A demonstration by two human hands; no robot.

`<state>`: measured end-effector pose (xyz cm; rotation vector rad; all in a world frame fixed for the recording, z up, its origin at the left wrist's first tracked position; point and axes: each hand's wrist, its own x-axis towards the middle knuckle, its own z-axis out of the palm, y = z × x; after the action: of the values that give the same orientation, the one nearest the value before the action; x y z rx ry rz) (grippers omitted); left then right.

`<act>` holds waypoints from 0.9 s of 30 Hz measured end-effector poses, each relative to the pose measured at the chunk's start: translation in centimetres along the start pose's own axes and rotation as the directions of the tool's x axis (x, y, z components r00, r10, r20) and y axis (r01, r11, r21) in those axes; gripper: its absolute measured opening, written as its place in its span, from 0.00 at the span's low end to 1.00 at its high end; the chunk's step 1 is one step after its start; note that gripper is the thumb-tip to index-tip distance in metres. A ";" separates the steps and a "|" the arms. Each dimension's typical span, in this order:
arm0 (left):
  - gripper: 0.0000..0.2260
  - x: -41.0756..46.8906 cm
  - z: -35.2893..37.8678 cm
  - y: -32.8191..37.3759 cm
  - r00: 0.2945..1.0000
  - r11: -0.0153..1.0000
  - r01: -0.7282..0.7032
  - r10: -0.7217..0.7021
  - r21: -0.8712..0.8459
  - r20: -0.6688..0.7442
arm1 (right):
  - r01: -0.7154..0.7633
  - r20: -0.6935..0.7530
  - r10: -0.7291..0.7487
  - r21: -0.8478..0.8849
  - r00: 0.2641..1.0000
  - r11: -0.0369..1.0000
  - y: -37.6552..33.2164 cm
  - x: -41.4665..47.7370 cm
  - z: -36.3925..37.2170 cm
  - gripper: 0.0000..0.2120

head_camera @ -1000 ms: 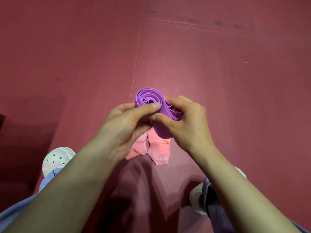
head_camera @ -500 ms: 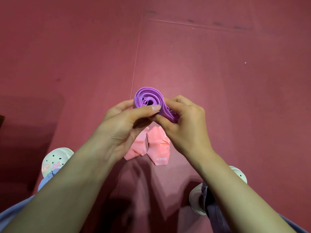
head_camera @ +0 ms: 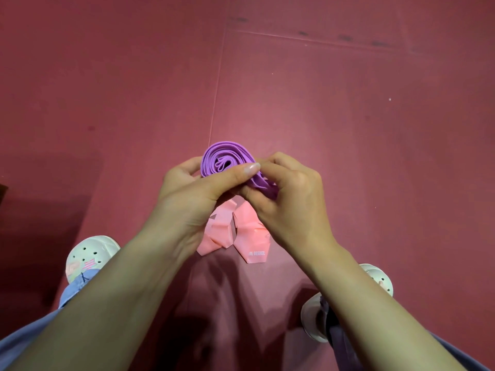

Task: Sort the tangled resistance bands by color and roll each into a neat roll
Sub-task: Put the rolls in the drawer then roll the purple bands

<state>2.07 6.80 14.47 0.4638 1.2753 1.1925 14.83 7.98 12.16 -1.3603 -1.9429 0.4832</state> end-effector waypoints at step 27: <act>0.16 0.2 -0.2 0.6 0.999 0.997 -0.021 0.022 -0.069 0.027 | -0.041 0.006 0.040 0.092 0.999 0.995 -0.2 0.3 -0.4 0.10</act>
<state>1.62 7.14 14.77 0.4430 1.2049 1.2401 14.91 8.13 12.68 -1.3428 -1.8757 0.5881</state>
